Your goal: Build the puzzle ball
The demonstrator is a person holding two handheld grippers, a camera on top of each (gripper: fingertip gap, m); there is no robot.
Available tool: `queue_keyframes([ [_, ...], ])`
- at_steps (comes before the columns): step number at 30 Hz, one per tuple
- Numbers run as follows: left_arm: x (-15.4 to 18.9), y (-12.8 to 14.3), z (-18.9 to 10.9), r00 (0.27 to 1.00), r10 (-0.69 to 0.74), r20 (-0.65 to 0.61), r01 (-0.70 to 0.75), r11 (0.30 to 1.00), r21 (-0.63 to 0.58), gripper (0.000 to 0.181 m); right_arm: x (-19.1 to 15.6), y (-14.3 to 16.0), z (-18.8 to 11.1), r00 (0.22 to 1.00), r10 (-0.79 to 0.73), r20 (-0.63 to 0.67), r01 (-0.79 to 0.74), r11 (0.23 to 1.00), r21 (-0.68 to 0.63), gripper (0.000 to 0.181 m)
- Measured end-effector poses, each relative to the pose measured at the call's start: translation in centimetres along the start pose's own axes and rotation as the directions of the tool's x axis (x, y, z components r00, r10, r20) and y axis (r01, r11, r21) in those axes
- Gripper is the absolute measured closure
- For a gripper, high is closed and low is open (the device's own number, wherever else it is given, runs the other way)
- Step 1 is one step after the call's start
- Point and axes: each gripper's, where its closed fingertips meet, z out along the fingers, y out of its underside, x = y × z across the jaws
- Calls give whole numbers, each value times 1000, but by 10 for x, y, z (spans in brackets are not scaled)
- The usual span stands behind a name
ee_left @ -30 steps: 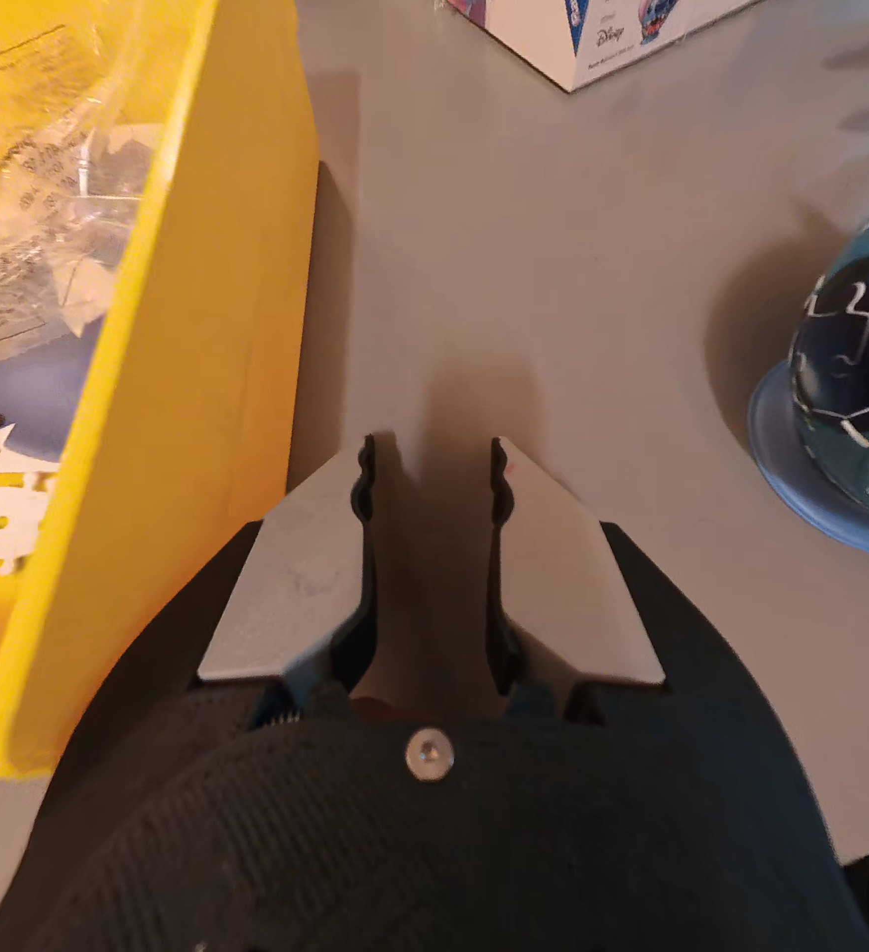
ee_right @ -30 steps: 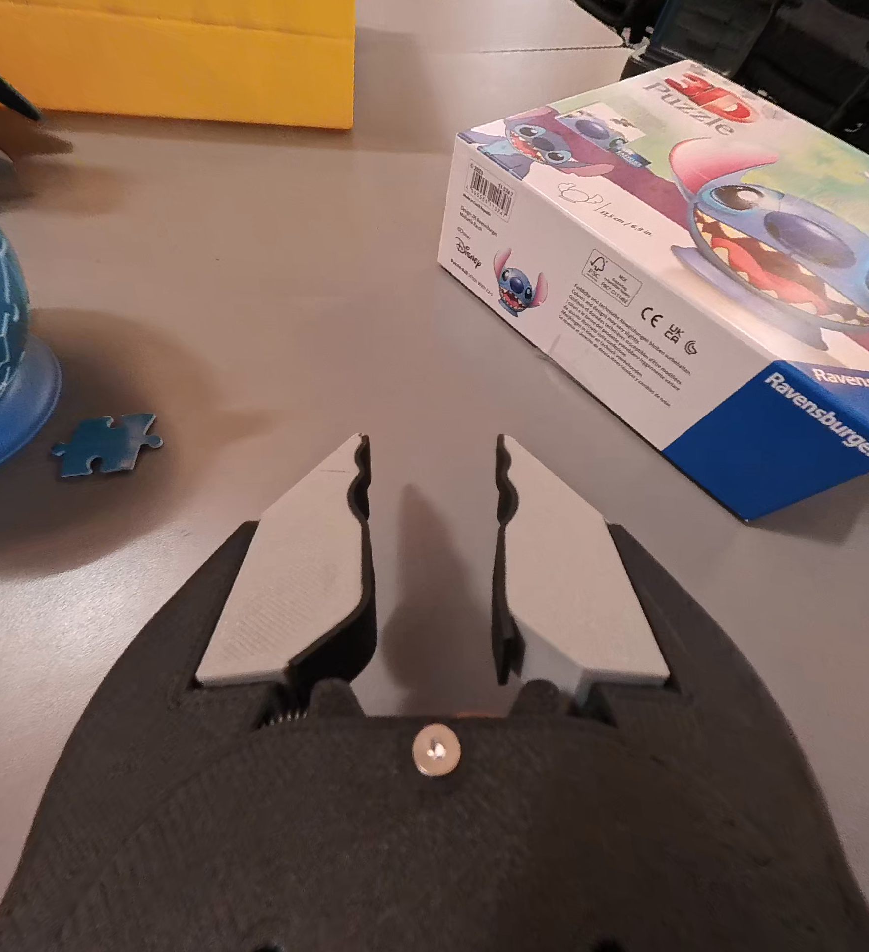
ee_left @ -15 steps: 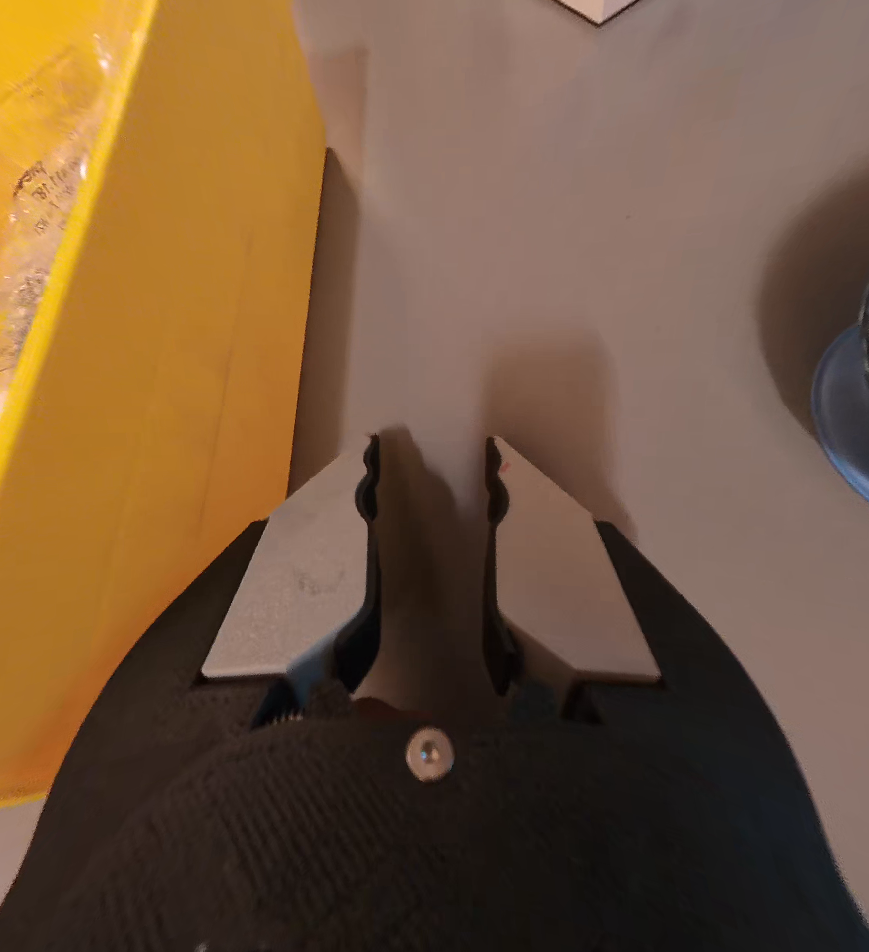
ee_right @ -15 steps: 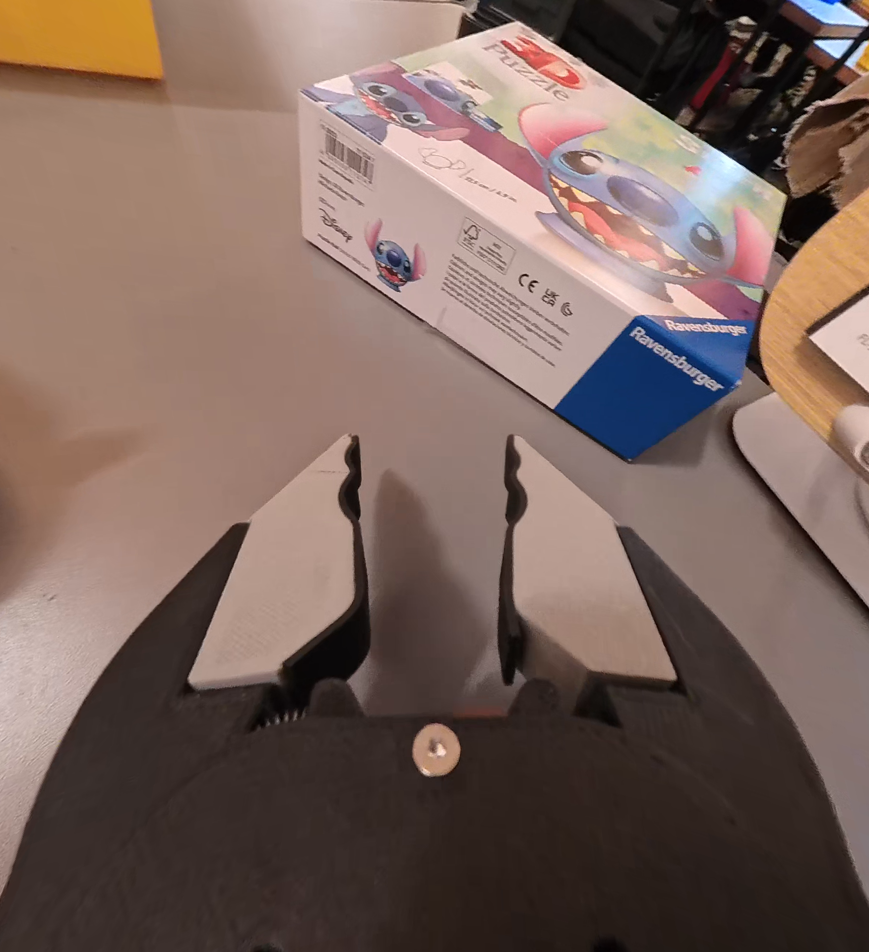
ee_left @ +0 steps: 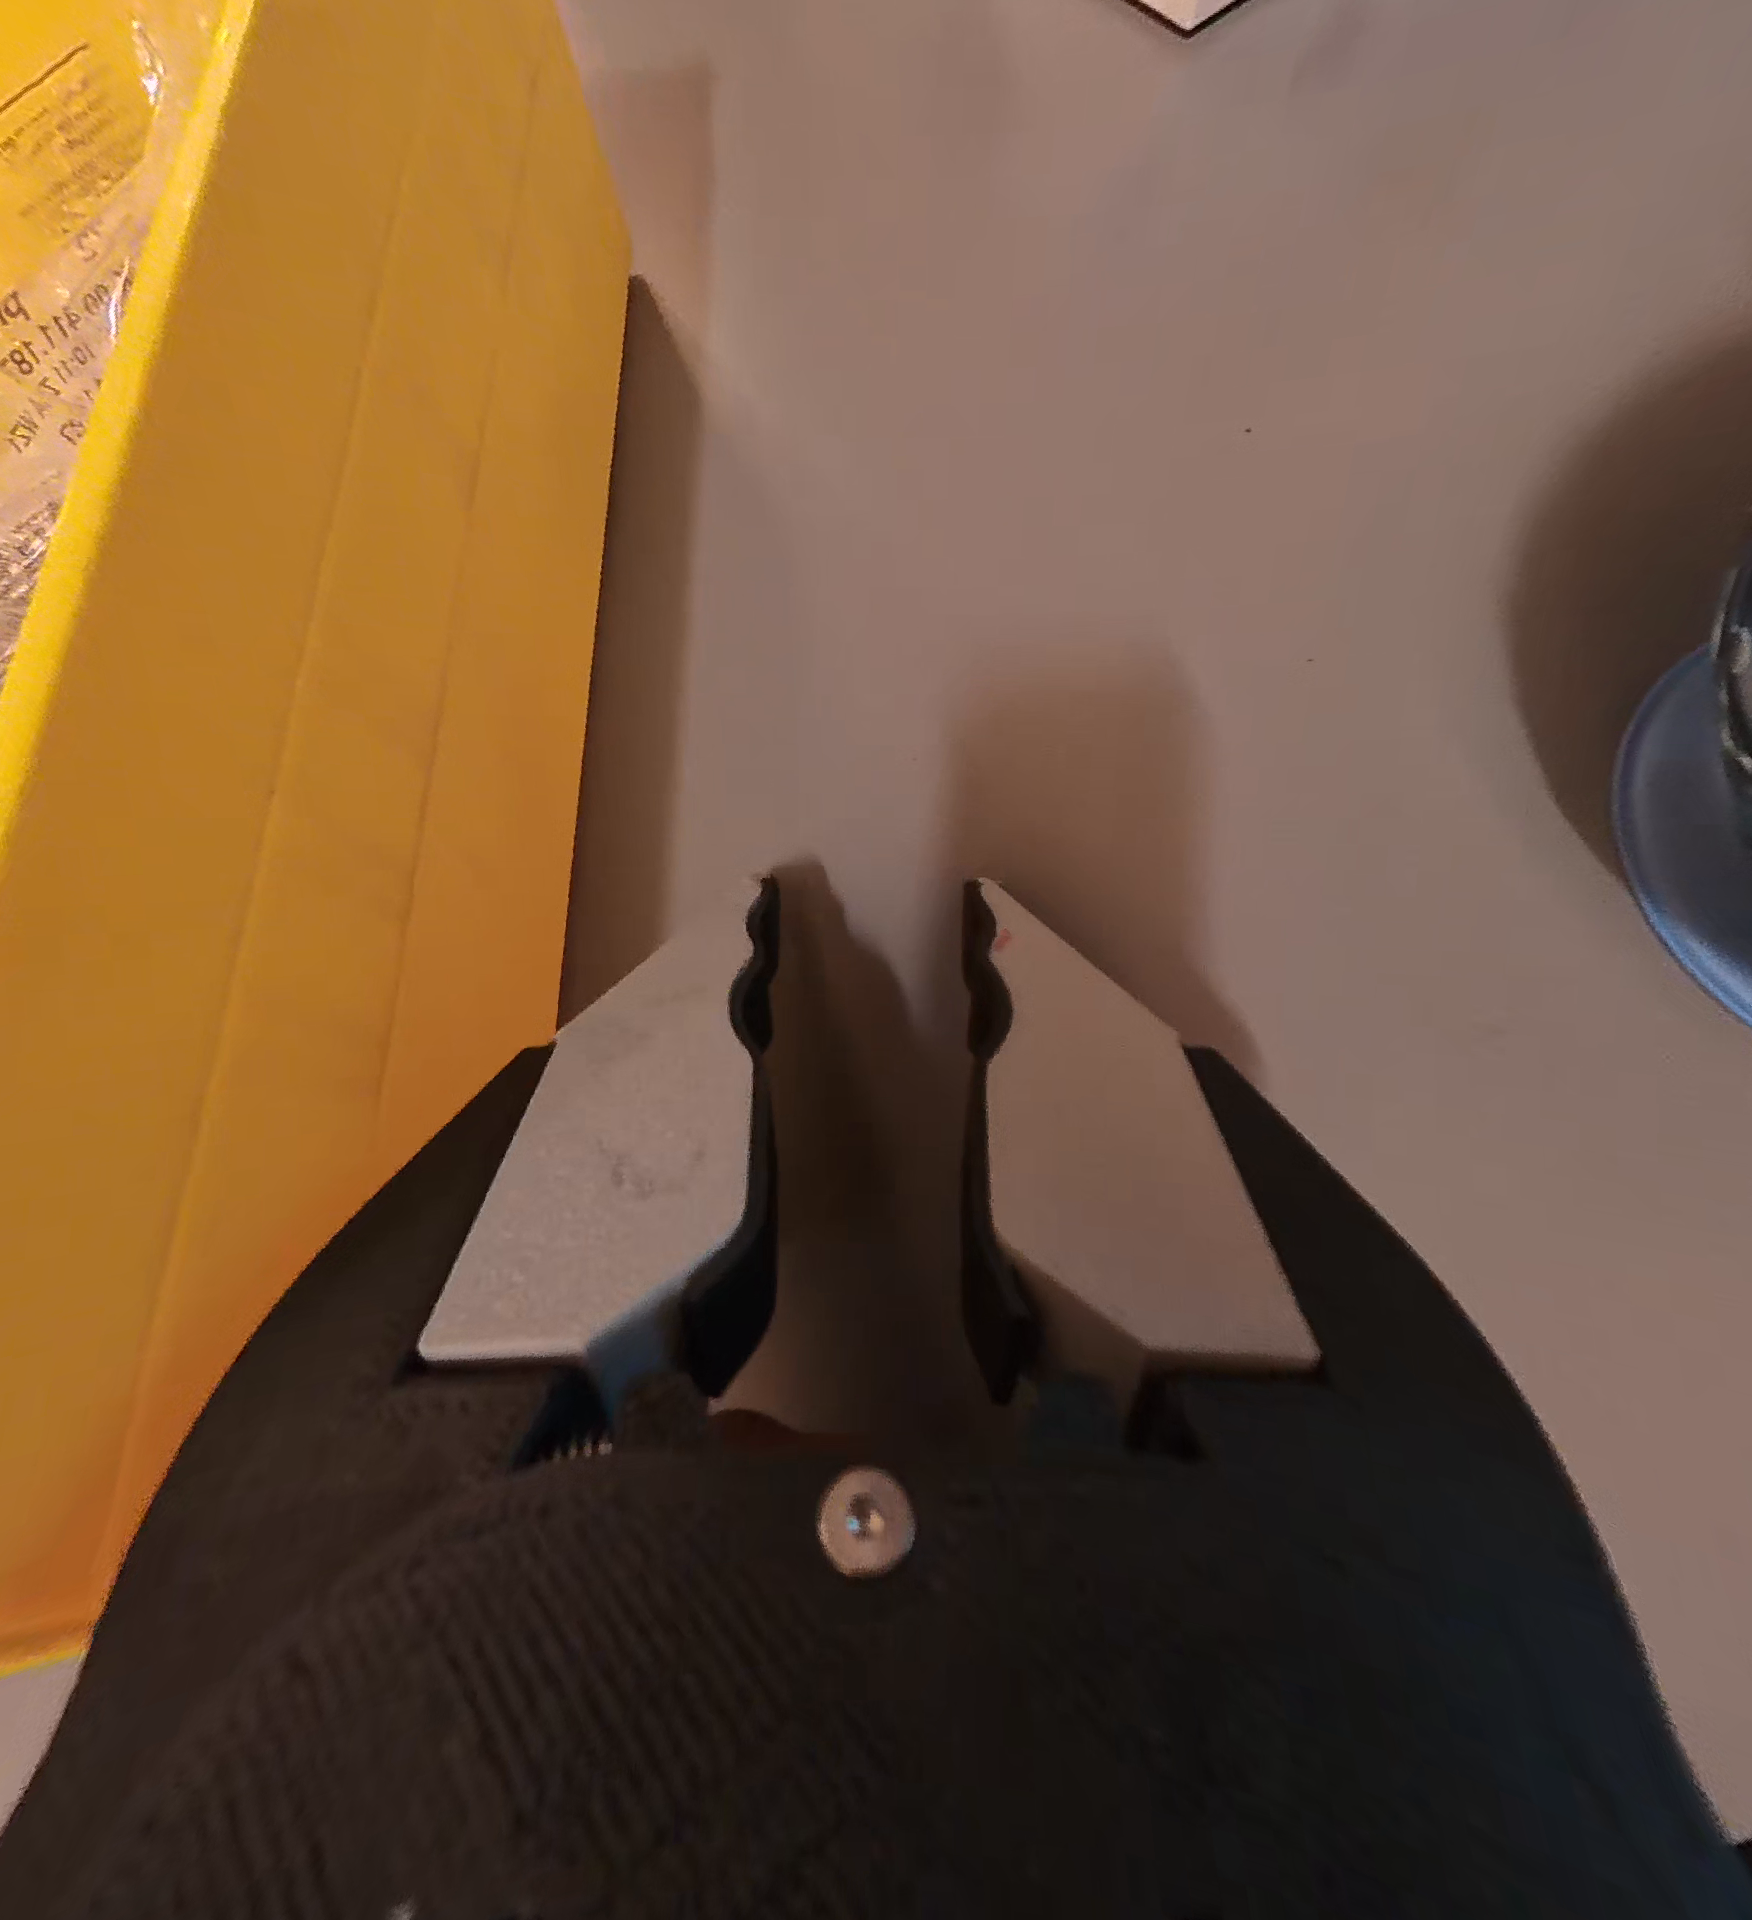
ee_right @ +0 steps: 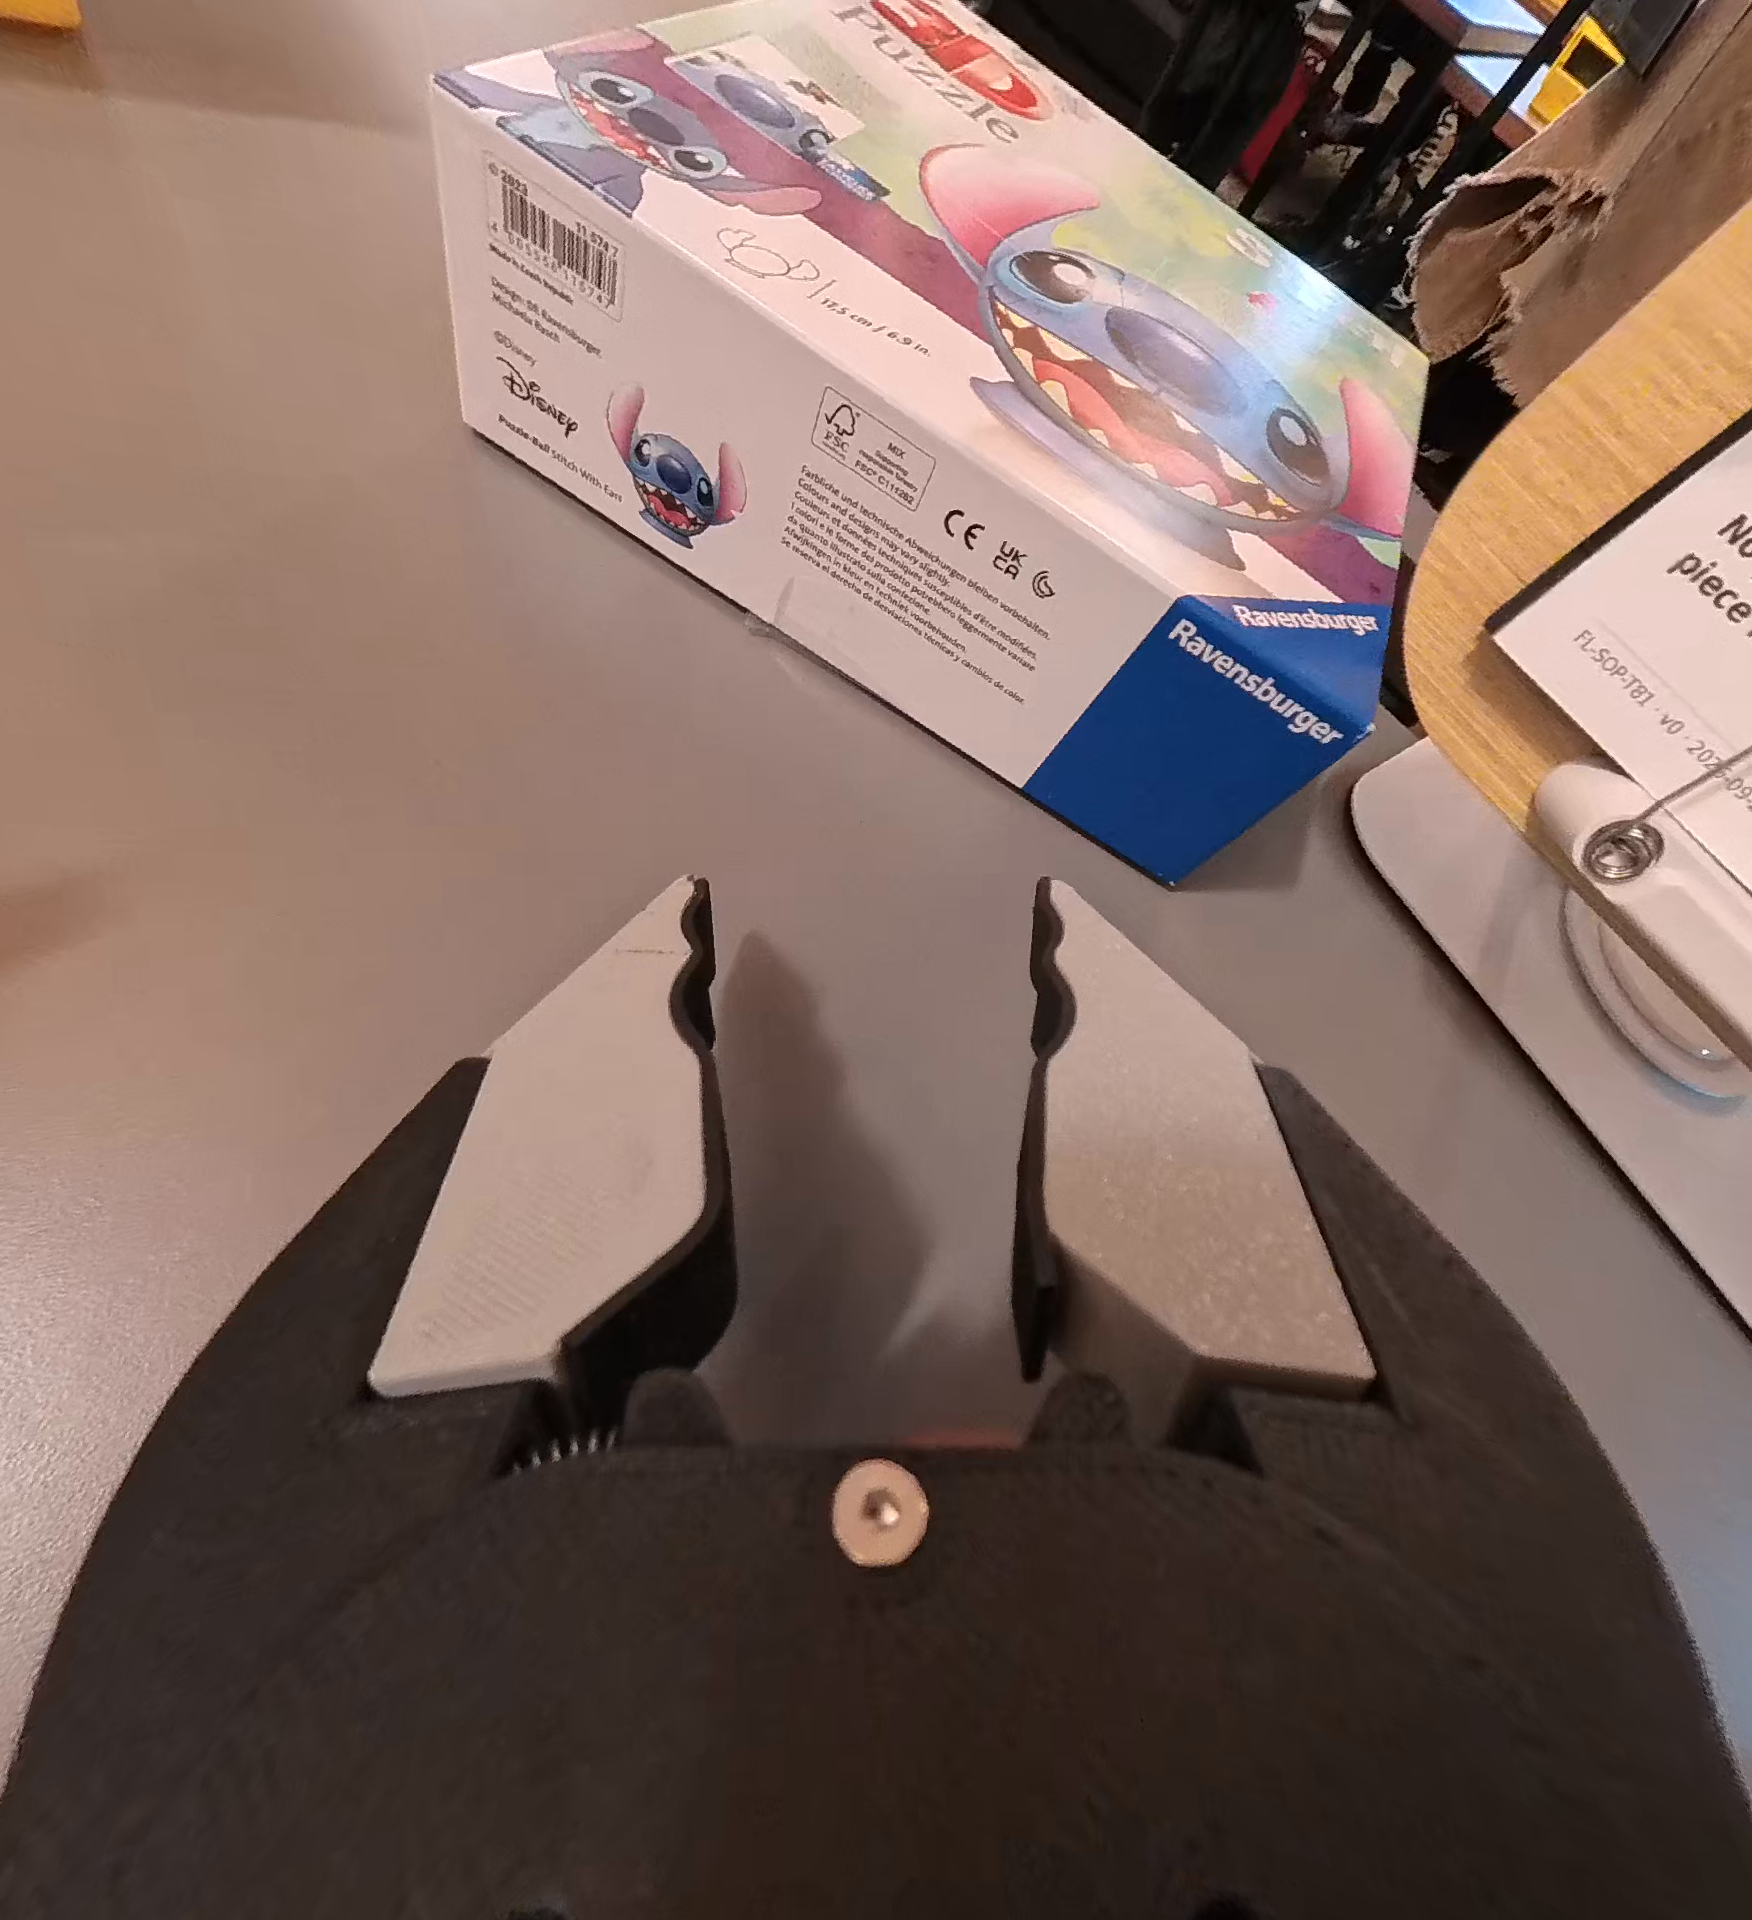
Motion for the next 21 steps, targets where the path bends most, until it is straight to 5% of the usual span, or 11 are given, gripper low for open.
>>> queue_keyframes([
  [21, 3, 0, 0, 1000, 13, -19, -13, 1000, 0, 155, -6, 4, 4, 997, -77, -11, 76, 996, -40, 123],
])
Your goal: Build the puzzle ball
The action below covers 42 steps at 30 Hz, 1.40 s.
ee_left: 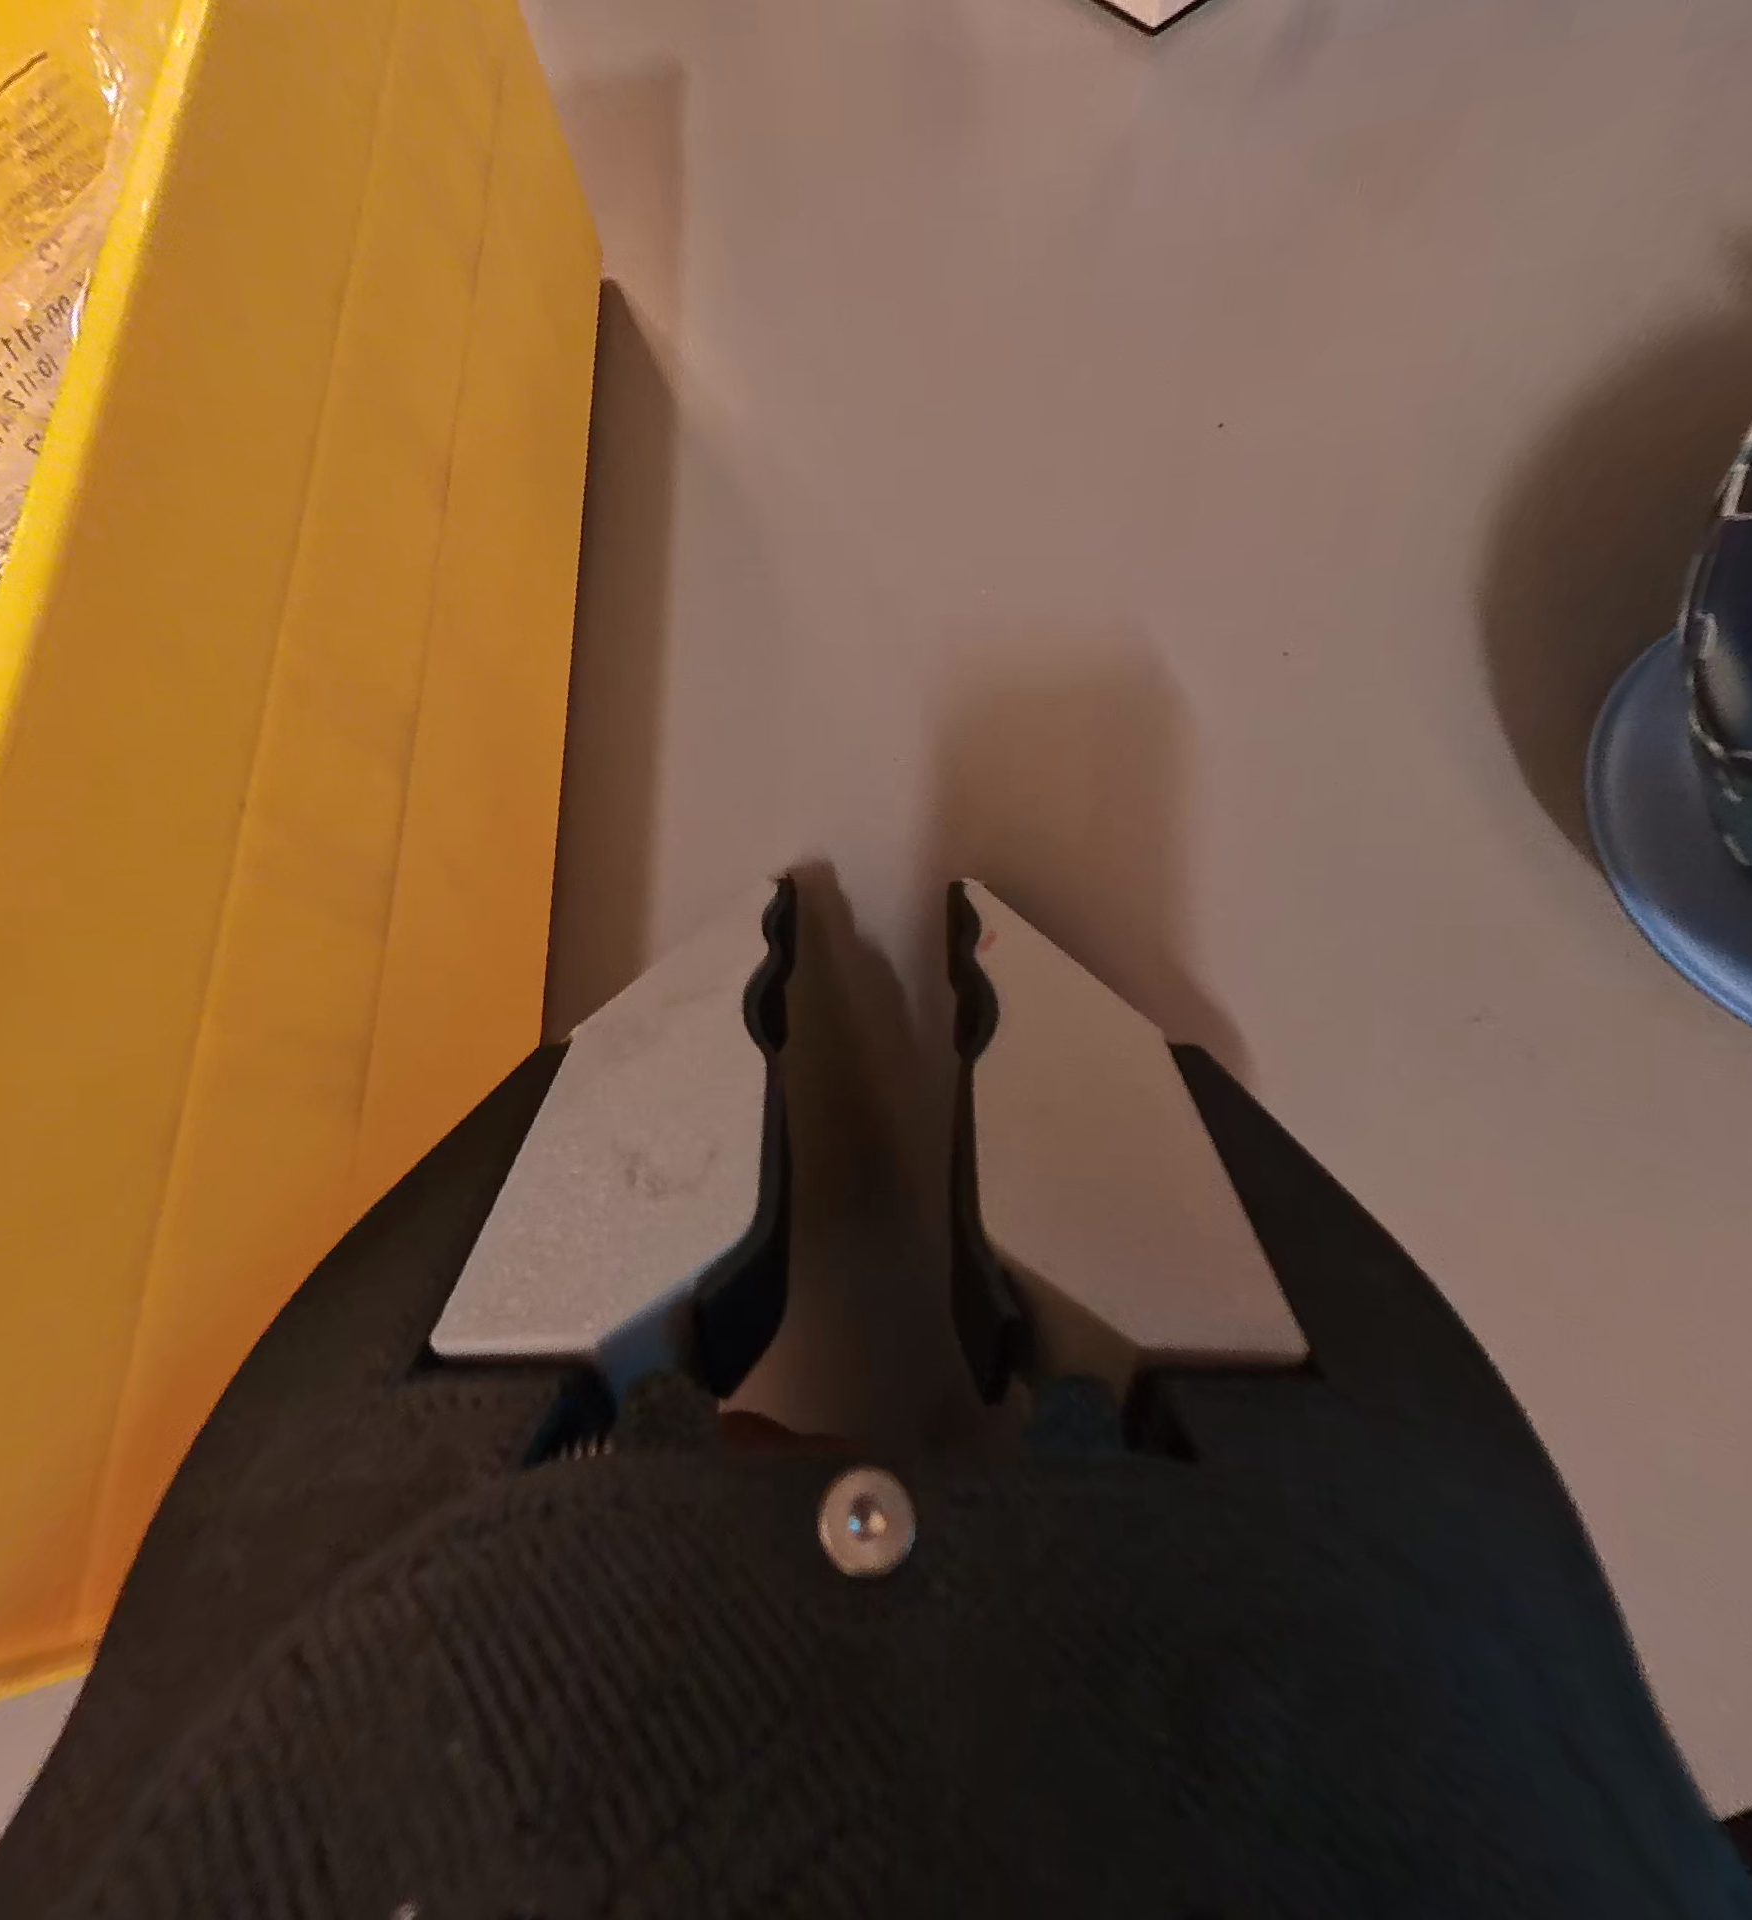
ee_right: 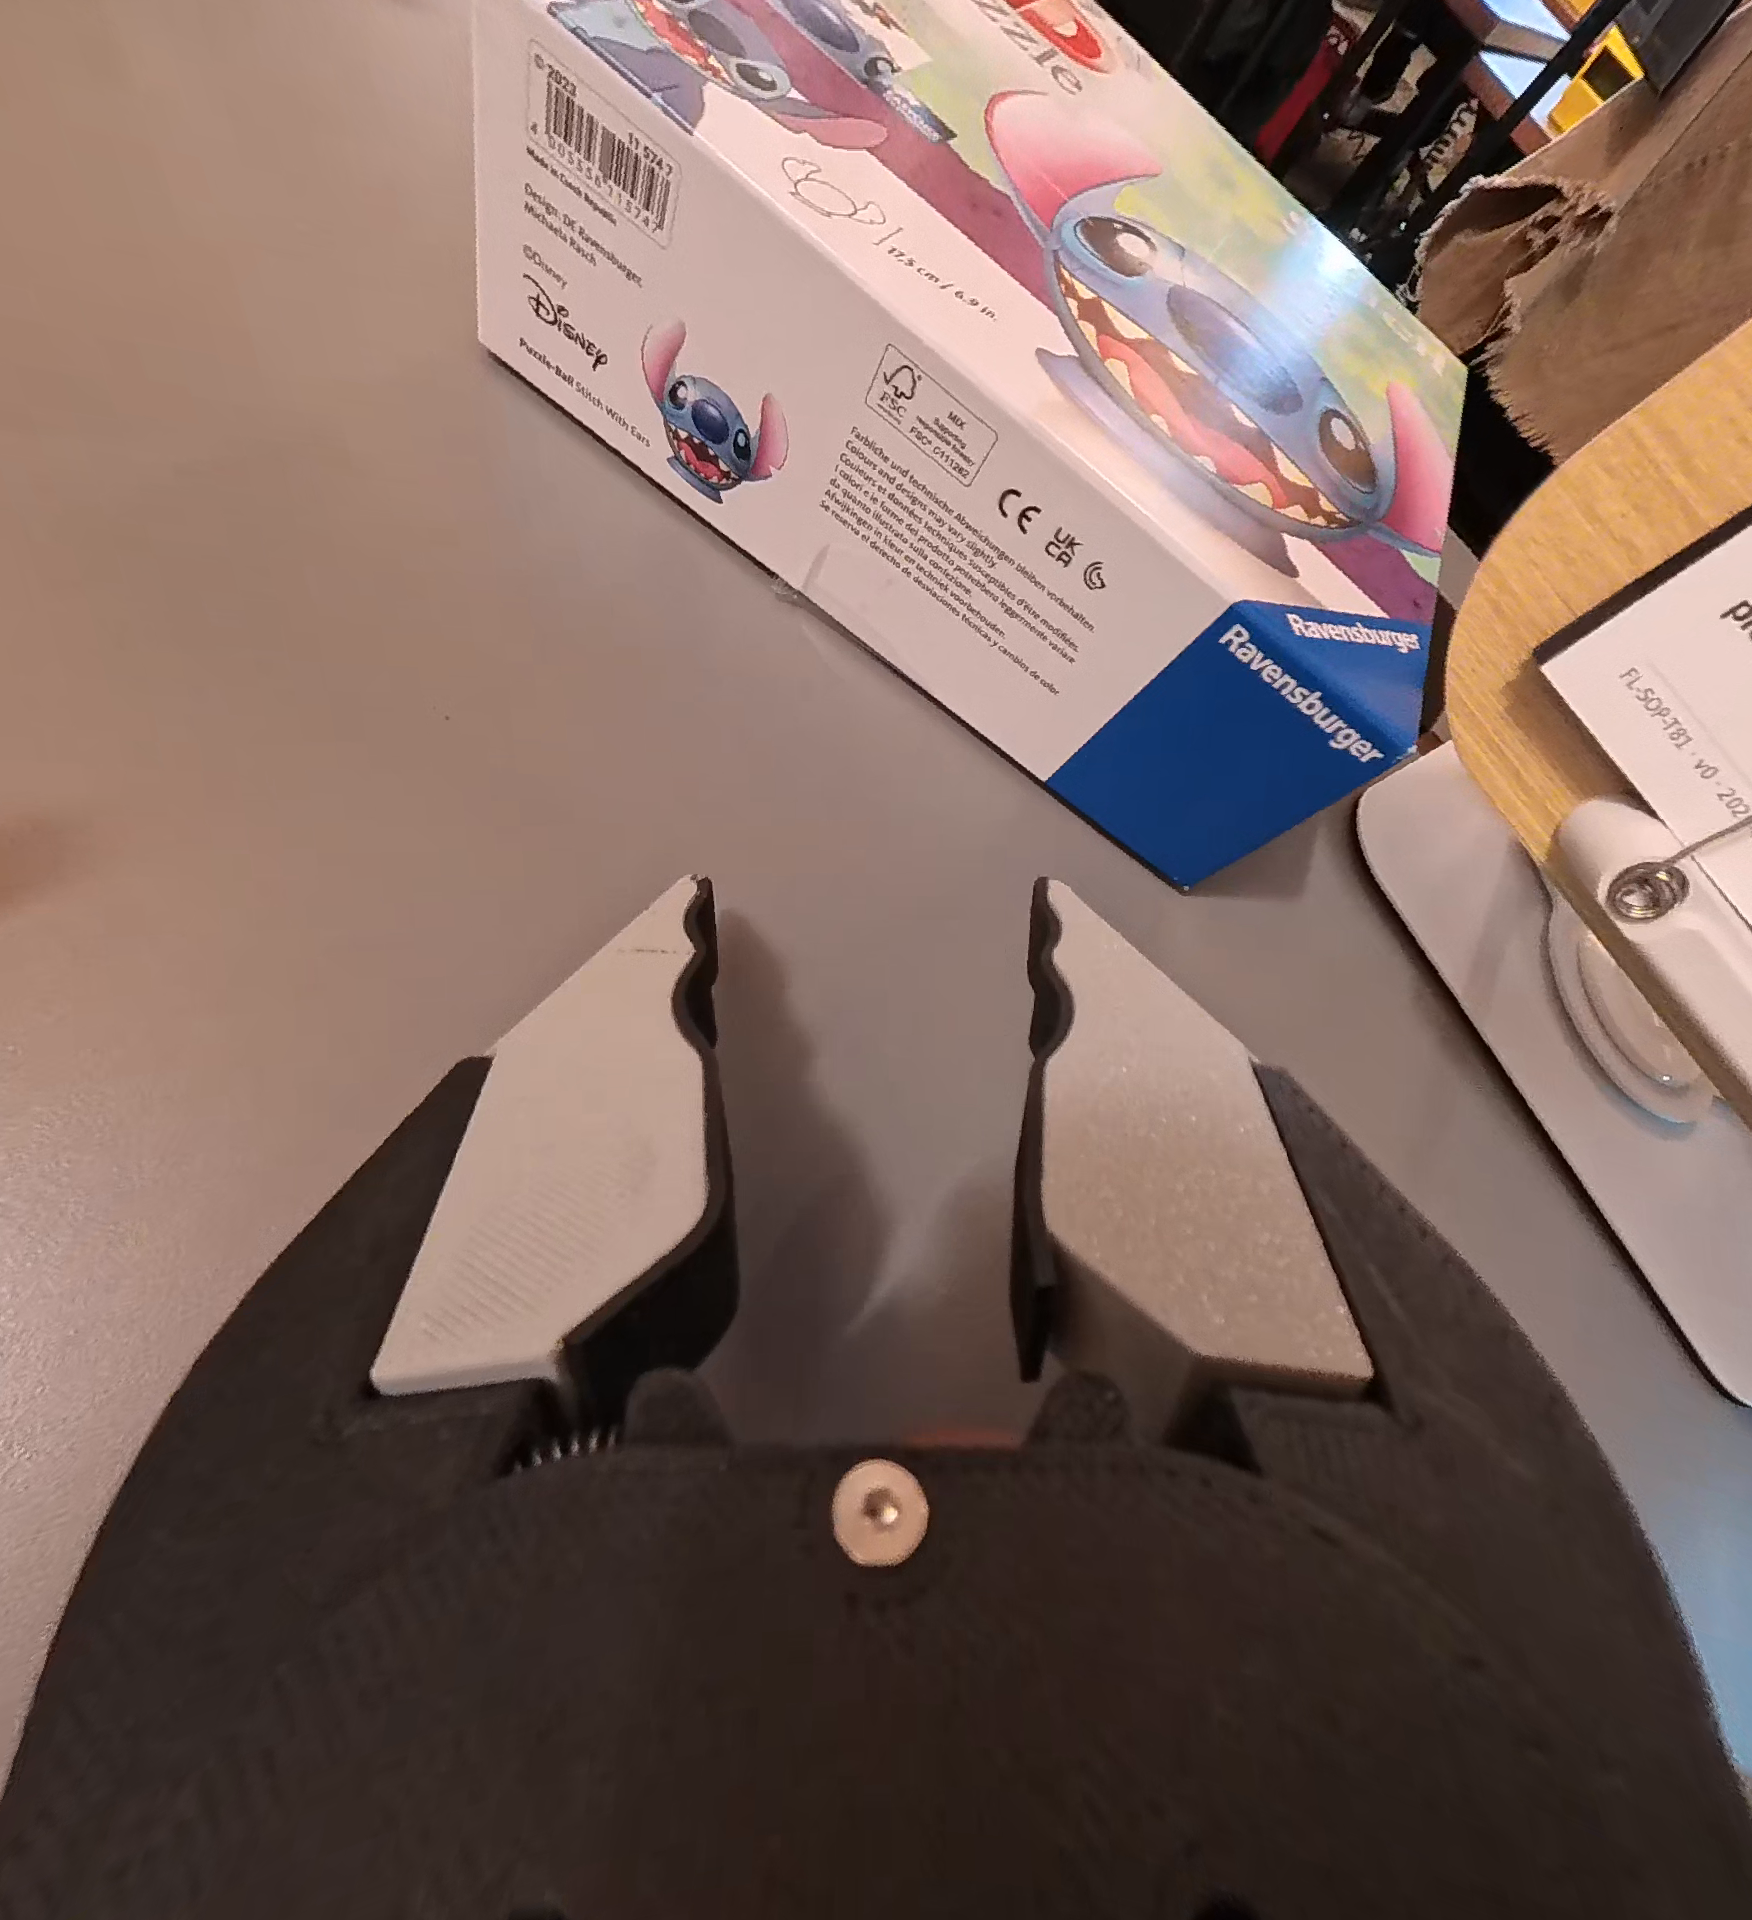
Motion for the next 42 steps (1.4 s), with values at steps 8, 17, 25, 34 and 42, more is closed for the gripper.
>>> queue_keyframes([
  [8, 0, 0, 0, 1000, -6, -6, 6, 1000, -1, 155, 1, 1, 1, 1000, -1, -8, 1, 1000, -6, 123],
  [17, 0, 0, 1, 1000, -4, -4, 4, 1000, -1, 155, 2, 0, 0, 1000, 1, -12, -1, 1000, -1, 123],
  [25, 0, 0, 1, 1000, -3, -5, 3, 1000, -1, 155, 0, 1, 1, 1000, -18, -15, 18, 1000, -8, 123],
  [34, 0, -1, 1, 1000, 0, -5, 0, 1000, 0, 155, -1, 1, 1, 999, -30, -14, 30, 1000, -9, 123],
  [42, 1, -1, 1, 1000, 3, -7, -3, 1000, 0, 157, -3, 0, 0, 999, -37, -8, 37, 999, -2, 124],
])
